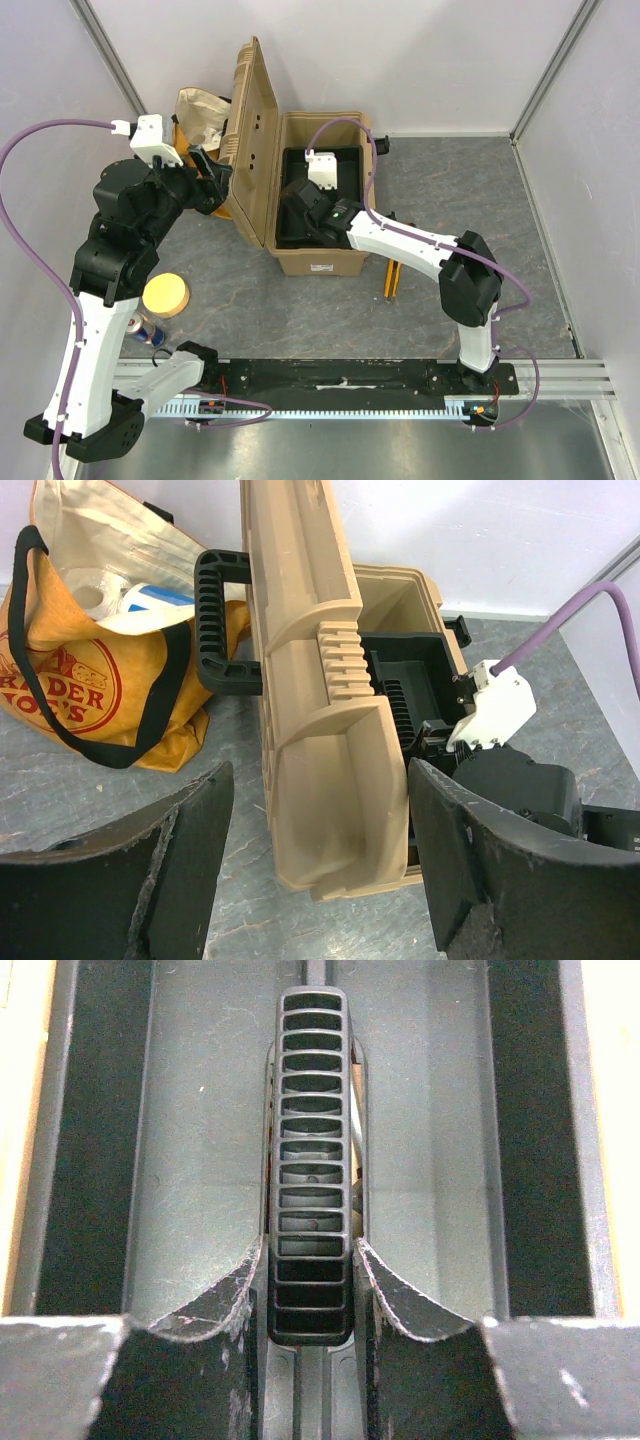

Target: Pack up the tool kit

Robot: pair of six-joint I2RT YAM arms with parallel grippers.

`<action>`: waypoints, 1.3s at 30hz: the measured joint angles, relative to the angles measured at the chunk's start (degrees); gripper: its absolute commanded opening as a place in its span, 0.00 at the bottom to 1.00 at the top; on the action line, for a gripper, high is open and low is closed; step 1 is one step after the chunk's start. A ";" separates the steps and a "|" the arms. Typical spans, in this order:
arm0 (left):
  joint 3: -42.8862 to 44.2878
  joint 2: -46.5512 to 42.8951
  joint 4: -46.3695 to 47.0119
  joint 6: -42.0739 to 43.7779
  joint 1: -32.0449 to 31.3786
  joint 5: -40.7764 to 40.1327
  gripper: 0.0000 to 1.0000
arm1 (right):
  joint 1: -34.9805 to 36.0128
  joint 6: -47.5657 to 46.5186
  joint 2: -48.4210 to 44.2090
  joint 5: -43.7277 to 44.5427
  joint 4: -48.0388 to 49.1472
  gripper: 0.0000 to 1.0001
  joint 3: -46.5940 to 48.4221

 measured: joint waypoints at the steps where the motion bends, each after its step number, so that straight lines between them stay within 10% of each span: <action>1: 0.00 0.00 0.00 0.00 0.00 0.02 0.76 | -0.07 0.11 0.00 -0.20 -0.70 0.00 0.52; 39: 0.00 0.11 0.00 0.00 0.00 0.00 0.76 | 0.50 2.67 -0.35 -1.86 -2.99 0.00 0.31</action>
